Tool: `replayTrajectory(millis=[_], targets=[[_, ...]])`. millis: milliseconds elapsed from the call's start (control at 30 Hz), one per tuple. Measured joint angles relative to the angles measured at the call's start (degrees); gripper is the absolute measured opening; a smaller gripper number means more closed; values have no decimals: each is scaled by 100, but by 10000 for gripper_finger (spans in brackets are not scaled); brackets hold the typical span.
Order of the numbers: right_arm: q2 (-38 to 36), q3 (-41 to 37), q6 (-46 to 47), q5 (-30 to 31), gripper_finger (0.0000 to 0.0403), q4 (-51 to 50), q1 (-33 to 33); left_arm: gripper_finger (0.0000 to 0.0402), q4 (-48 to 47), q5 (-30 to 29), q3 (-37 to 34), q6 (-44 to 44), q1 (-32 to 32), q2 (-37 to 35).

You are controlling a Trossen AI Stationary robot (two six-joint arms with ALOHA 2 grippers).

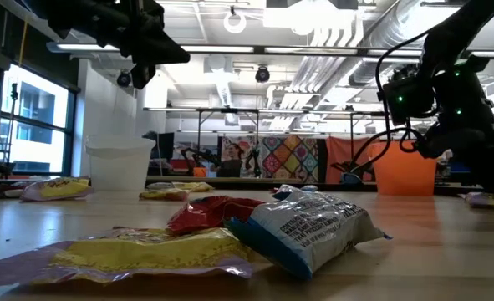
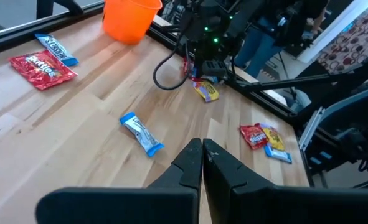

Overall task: Sort candy
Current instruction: Put the white candy into the white bucket

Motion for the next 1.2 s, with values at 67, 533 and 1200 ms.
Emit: replayTrajectory(millis=[67, 533, 1200], targets=[[0, 91, -35, -5, 55, -134, 0, 1, 20, 2, 0, -95, 0, 0], [-9, 2763, 111, 78, 11, 710, 161, 10, 884, -580, 0, -169, -4, 132], [-9, 3274, 1081, 186, 12, 5820, 236, 165, 1978, -2593, 1373, 1489, -410, 1973]])
